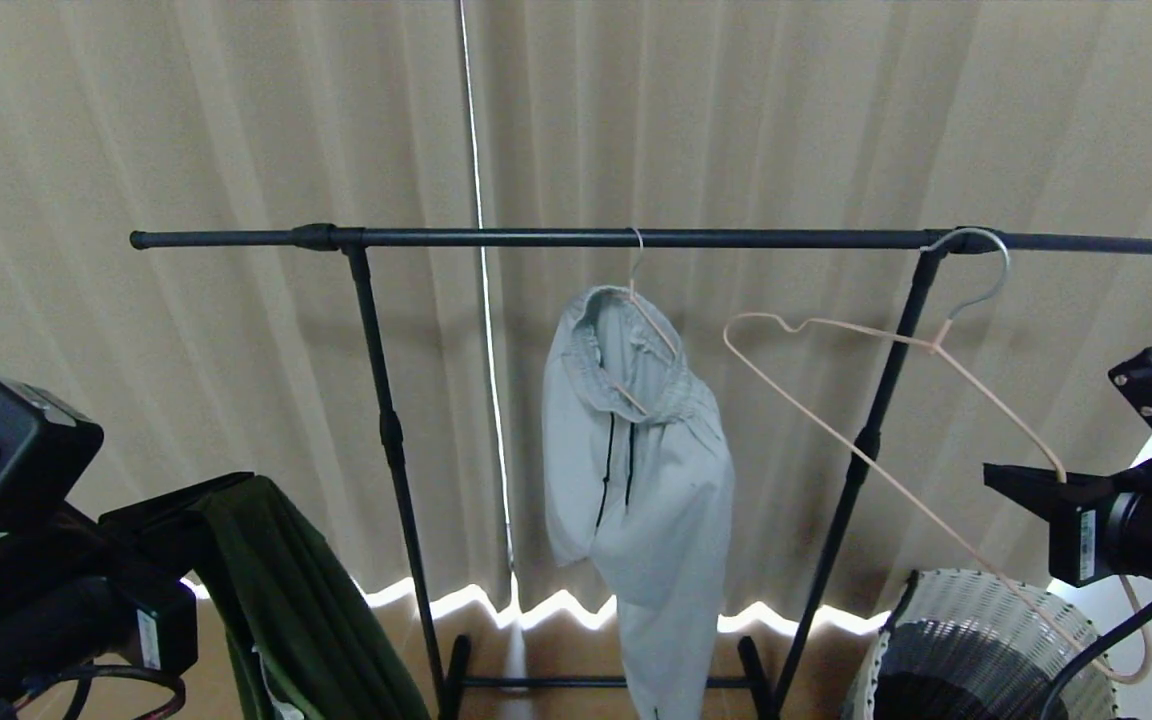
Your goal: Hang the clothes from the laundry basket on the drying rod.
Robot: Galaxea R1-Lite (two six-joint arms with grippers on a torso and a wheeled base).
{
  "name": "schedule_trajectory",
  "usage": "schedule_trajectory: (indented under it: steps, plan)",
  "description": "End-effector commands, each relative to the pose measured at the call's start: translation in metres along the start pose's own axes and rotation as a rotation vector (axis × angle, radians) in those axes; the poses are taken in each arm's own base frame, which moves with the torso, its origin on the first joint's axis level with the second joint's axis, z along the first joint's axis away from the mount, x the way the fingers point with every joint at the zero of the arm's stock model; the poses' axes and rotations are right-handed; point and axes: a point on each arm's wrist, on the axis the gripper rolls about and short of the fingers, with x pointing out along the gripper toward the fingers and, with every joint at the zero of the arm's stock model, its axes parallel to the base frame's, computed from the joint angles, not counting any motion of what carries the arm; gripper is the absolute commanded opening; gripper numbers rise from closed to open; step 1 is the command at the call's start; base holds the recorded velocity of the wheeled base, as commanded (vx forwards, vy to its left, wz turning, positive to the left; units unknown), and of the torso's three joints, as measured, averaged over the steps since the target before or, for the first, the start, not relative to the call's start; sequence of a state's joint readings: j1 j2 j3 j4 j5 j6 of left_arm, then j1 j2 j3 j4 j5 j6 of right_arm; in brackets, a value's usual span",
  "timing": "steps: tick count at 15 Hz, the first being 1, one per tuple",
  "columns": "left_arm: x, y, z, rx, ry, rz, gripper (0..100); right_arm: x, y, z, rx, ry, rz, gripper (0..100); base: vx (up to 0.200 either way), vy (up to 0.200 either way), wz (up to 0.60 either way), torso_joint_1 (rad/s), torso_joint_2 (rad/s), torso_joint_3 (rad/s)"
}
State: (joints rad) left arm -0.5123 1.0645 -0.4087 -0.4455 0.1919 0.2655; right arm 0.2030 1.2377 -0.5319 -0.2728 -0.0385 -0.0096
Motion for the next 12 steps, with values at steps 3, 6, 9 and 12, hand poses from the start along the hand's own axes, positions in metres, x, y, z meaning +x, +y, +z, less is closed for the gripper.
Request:
schedule_trajectory:
  steps: [3,6,9,12]
  plan:
    - [0.007,-0.003,-0.004,0.006,0.032,-0.014,0,-0.006,0.021,0.016,-0.012,-0.164,0.116,0,0.0,0.0,0.0,0.0,0.0,0.0]
    - [0.027,-0.006,0.0,0.012,0.081,-0.016,0,-0.016,0.056,0.016,-0.024,-0.182,0.314,0,0.0,0.0,0.0,0.0,0.0,0.0]
    - [0.054,-0.005,0.011,0.0,0.132,0.096,0,-0.02,0.082,0.004,-0.015,-0.119,0.46,0,0.0,0.0,0.0,0.0,0.0,0.0]
    - [0.081,-0.005,0.025,-0.112,0.14,0.191,0,-0.025,0.093,-0.025,-0.068,-0.018,0.602,0,0.0,0.0,0.0,0.0,0.0,0.0]
